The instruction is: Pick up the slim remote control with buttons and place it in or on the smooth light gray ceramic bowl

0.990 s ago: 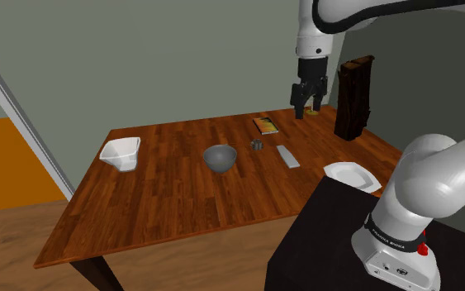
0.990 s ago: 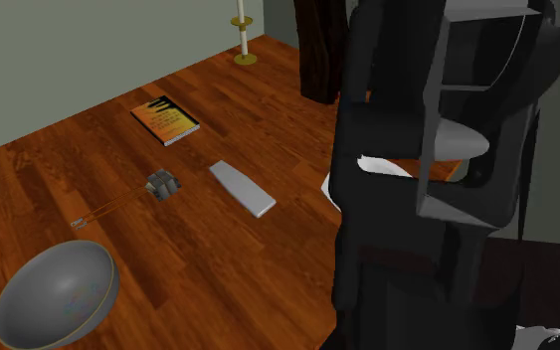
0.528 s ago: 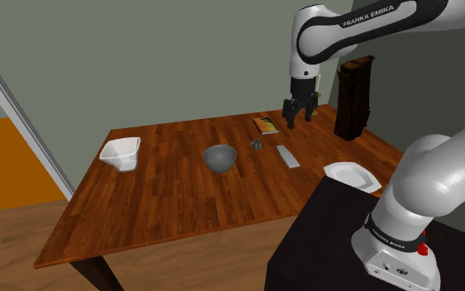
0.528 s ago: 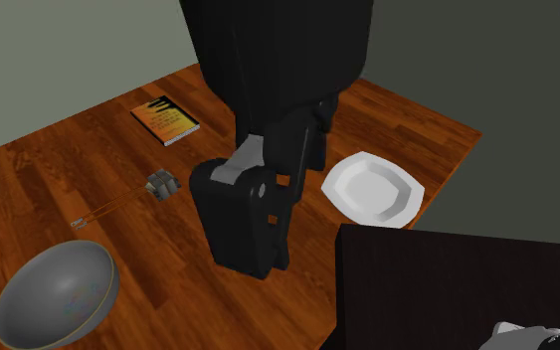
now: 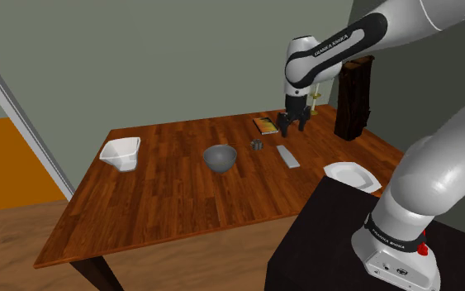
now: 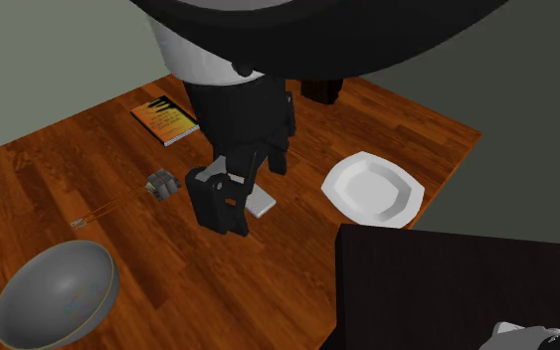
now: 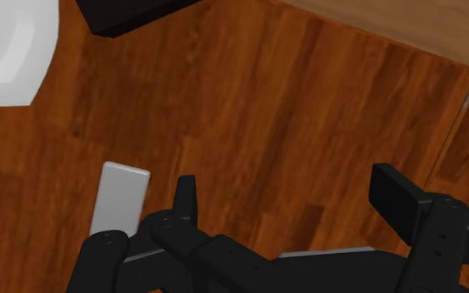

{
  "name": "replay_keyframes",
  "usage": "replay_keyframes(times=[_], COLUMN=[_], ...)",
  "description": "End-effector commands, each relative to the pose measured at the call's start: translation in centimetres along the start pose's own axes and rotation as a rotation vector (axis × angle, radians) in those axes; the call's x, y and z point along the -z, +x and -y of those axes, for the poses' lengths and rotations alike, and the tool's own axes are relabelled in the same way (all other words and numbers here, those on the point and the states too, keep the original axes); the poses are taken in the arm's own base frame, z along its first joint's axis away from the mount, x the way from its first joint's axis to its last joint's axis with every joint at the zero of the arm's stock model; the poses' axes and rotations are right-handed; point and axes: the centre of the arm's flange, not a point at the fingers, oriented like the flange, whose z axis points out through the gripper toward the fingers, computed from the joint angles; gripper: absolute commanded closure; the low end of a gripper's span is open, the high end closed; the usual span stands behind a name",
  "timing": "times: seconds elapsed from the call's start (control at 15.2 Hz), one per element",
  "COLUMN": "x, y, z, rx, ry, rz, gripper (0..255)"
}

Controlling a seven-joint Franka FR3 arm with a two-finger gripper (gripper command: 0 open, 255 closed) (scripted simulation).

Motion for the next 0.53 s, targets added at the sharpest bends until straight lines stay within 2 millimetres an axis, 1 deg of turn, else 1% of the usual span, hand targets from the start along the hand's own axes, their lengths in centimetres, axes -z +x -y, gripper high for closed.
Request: replay_keyframes(times=[0.0, 0.46], x=[-1.6, -7.7], y=[1.6, 6.8], z=[-1.1, -5.3], rx=[-0.023, -0.103], ry=[-0.001, -0.002], rz=[-0.008, -0.027], gripper=[0, 0])
